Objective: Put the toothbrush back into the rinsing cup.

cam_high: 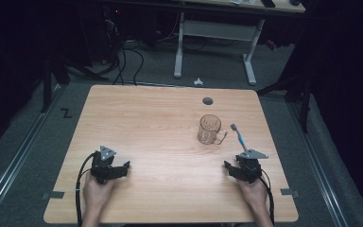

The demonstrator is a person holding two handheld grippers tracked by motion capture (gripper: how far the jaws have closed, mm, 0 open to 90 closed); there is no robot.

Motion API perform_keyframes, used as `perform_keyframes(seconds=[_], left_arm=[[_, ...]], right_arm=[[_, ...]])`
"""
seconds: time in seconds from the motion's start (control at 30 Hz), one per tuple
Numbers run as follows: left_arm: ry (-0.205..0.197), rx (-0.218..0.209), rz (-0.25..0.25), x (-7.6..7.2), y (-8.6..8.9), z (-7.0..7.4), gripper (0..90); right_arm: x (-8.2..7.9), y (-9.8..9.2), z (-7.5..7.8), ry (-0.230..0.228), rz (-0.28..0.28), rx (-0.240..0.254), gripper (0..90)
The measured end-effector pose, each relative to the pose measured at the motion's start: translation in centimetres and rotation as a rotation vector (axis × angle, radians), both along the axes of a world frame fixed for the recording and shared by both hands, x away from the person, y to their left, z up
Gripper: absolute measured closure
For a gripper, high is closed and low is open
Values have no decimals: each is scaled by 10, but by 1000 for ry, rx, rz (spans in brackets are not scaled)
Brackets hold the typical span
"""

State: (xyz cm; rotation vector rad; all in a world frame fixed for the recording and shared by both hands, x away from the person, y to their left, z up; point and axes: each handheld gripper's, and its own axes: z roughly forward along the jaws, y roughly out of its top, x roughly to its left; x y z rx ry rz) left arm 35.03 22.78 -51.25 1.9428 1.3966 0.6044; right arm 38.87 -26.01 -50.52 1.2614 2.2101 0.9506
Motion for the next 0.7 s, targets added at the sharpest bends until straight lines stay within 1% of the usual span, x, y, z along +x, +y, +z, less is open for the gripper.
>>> perform_keyframes(seconds=[0.37,0.7], left_arm=[[0,-2,0,0,0,0,187],[0,-2,0,0,0,0,187]], right_arm=[[0,0,0,4,-8,3,397],[-1,-1,0,3,-1,4,404]])
